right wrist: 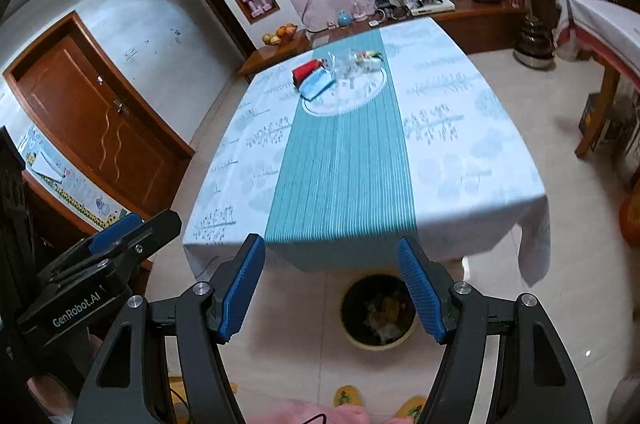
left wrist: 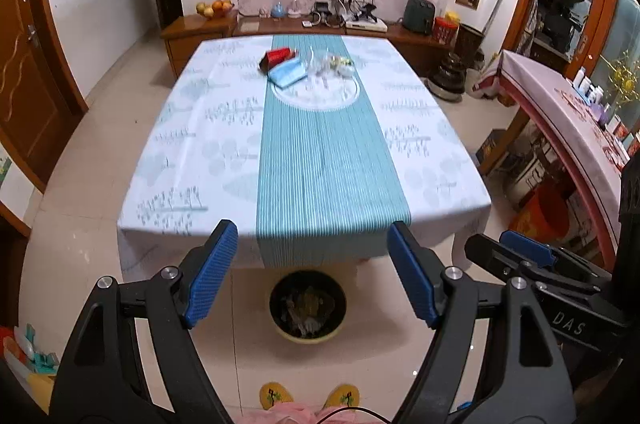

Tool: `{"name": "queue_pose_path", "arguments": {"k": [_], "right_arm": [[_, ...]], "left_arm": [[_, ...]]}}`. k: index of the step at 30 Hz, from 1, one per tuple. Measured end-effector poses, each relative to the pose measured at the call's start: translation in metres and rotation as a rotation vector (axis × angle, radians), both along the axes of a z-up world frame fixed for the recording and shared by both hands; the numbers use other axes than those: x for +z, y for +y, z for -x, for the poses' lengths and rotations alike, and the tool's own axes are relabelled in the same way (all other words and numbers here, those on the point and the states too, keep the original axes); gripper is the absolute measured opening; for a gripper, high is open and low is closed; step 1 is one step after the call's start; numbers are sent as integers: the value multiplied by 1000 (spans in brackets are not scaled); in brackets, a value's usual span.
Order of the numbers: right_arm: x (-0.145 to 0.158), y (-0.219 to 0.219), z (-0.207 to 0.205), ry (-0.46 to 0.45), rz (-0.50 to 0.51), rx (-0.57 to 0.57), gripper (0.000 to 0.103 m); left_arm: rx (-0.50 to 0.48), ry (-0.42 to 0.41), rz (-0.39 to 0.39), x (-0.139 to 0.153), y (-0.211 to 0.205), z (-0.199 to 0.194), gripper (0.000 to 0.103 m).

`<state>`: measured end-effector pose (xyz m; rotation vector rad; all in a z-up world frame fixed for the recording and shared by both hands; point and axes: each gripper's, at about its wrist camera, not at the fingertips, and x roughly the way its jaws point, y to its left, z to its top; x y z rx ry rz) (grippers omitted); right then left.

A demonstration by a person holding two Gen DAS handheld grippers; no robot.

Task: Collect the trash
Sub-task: 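Raise both tools back over the table, then grasp the red box with the left gripper while the right grasps the blue mask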

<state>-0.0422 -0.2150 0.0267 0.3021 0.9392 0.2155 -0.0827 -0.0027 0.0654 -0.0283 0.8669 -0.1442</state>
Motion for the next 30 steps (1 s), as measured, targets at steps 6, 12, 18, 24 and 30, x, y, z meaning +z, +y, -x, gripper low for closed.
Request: {"name": "queue_pose_path", "arguments": {"k": [6, 12, 18, 24, 30], "right_arm": [[-4, 14, -44, 1, 18, 8, 70], [-16, 34, -108, -10, 35, -21, 70], [-37, 62, -197, 36, 31, -119, 70], [-66, 92, -293, 99, 2, -236, 70], [-102, 114, -387, 139, -20, -312, 70]], "left_arm": [[9, -7, -16, 7, 1, -31, 75], [12, 19, -52, -13, 13, -91, 75], [-72, 24, -79, -27, 38, -179, 75], [-154, 112, -57, -39, 81, -294, 75], [-248, 153, -72, -57, 111, -408, 75]]}}
